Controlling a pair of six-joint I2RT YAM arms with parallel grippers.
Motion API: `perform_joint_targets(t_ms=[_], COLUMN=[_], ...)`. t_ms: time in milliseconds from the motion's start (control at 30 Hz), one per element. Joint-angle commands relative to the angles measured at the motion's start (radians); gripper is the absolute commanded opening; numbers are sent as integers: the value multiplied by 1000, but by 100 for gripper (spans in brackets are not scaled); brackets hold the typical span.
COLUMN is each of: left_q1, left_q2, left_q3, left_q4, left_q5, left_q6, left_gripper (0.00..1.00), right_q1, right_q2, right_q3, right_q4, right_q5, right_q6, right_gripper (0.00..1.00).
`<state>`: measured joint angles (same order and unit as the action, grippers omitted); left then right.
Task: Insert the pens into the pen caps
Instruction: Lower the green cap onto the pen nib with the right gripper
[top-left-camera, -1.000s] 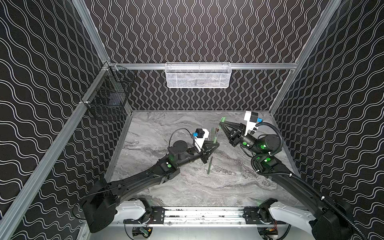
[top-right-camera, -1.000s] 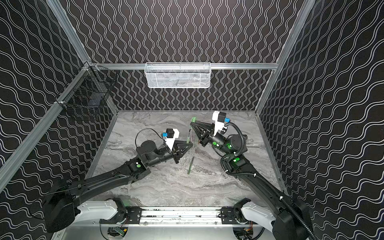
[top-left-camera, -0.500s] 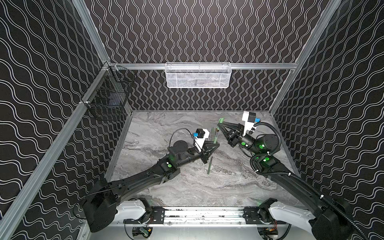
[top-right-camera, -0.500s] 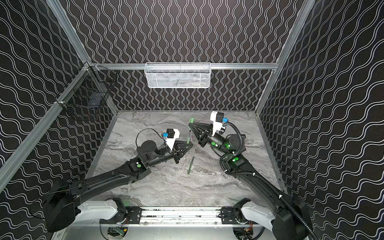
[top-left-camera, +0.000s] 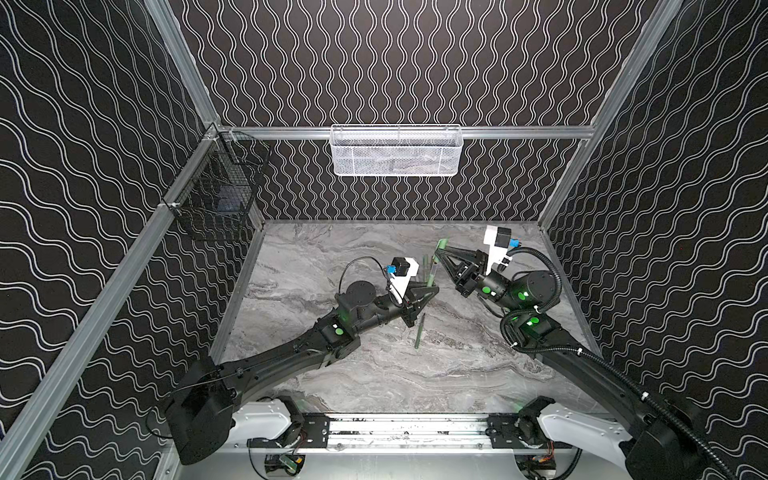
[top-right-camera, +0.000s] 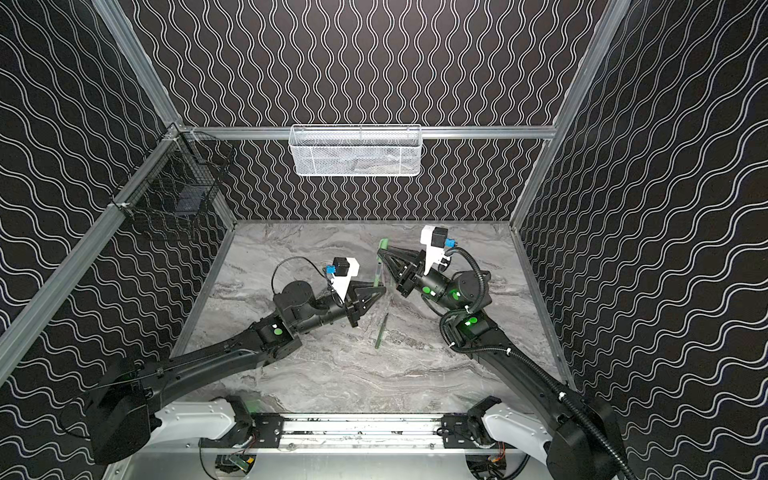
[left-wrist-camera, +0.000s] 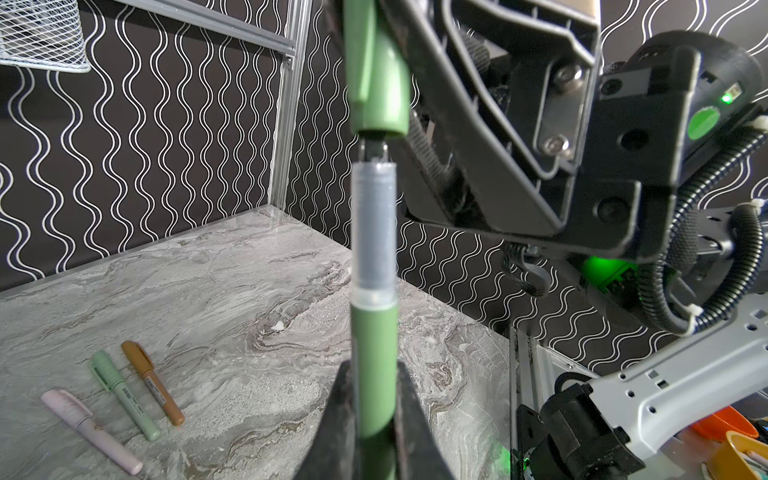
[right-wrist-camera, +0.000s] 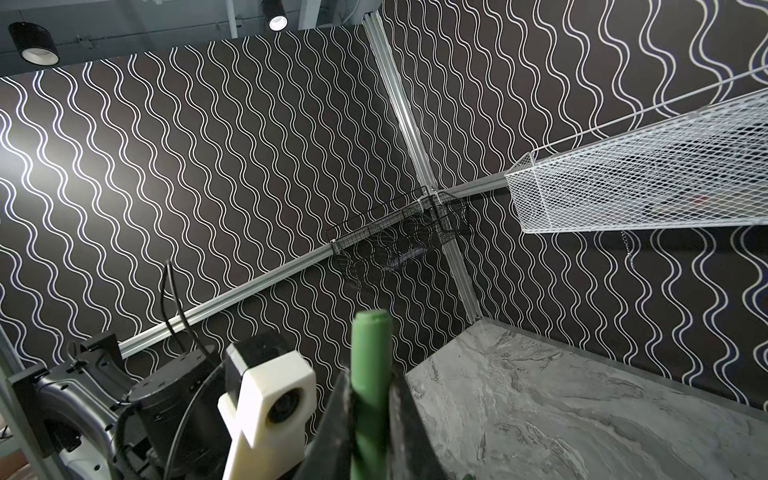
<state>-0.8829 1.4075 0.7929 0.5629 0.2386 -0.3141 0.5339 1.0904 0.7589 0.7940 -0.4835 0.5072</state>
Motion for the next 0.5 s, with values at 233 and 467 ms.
perform_joint_targets(t_ms=[233, 467], left_q1=[-1, -1], left_q2=[-10, -8], left_q3=[4, 5], left_q4=[11, 11], left_q5=[-4, -4], left_q6=[11, 9], left_gripper=[0, 0], right_q1=[6, 8], right_q2=[8, 6], right_q3=[1, 33], right_q4=[5, -26], right_q5=[3, -1], right_q6=[-1, -17], right_gripper=[4, 4])
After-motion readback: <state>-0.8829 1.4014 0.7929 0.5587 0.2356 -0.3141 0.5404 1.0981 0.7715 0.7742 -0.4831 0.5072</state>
